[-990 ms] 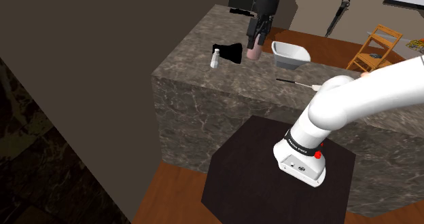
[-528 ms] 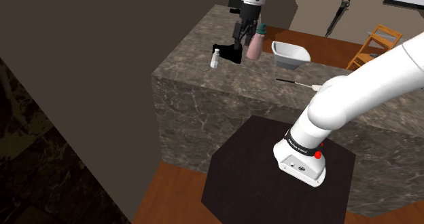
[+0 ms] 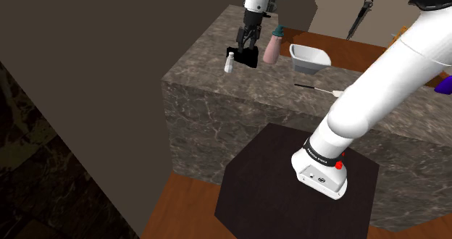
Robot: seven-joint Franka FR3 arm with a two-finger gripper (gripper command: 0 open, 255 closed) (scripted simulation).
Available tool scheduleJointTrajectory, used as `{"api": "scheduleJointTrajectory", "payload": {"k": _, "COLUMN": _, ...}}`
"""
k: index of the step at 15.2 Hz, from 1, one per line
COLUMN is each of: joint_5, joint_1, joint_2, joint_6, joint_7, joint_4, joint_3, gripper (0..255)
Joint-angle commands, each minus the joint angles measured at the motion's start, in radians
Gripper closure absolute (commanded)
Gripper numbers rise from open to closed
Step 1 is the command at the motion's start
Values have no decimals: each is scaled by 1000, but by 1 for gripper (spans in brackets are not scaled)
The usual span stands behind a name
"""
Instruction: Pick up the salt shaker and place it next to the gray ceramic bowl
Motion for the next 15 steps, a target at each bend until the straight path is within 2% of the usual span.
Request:
{"api": "scheduleJointTrajectory", "payload": {"k": 1, "joint_5": 11, "joint_1": -5, "joint_2": 74, "joint_6": 25, "joint_7": -23, "joint_4": 56, "joint_3": -12, "gripper": 0}}
{"api": "scheduleJointTrajectory", "payload": {"k": 10, "joint_5": 83, "joint_1": -46, "joint_2": 407, "joint_6": 88, "joint_7": -112, "joint_4": 350, "joint_3": -39, "gripper": 0}}
{"api": "scheduleJointTrajectory", "payload": {"k": 15, "joint_5": 93, "joint_1": -48, "joint_2": 439, "joint_6": 135, "joint_7": -120, "joint_4": 334, "joint_3": -35, "gripper": 0}}
